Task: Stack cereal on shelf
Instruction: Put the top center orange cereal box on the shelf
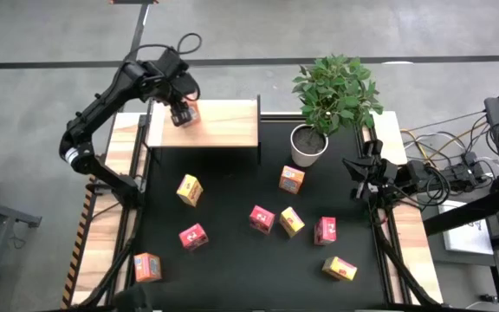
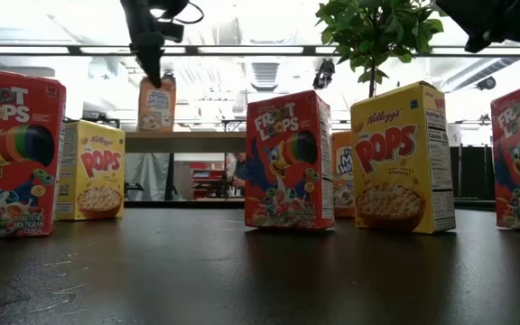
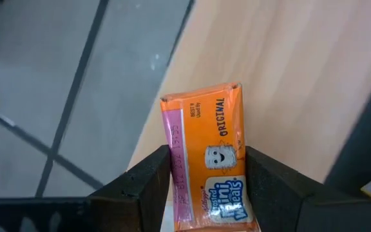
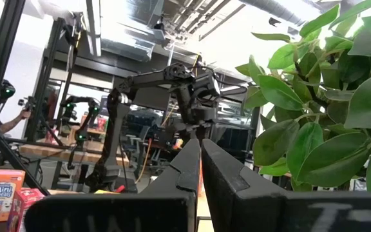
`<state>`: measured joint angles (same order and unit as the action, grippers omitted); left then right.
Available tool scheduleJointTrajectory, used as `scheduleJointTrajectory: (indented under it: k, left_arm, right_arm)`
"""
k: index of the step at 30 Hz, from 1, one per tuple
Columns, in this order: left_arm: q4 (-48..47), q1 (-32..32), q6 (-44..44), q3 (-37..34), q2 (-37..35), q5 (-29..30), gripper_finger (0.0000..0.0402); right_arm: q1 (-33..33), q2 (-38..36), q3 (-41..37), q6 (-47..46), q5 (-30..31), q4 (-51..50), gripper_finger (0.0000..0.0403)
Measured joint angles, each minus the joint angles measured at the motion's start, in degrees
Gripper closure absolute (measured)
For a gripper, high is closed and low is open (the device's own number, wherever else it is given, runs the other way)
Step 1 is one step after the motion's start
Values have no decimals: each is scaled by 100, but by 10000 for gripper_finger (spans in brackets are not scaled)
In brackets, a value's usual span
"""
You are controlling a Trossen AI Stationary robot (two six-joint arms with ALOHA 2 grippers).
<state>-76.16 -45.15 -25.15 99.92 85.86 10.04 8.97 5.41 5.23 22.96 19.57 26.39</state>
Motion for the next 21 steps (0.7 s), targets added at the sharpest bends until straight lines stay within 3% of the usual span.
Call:
scheduleJointTrajectory:
  k: [11,21]
  left_arm:
    - [-199,-498,-902,0,-15,-101,233]
    - [-192,-530,-994,0,14,-116,233]
  right_arm:
    - [0,0,0,0,-2,0,394]
    - [2,0,0,0,-2,2,394]
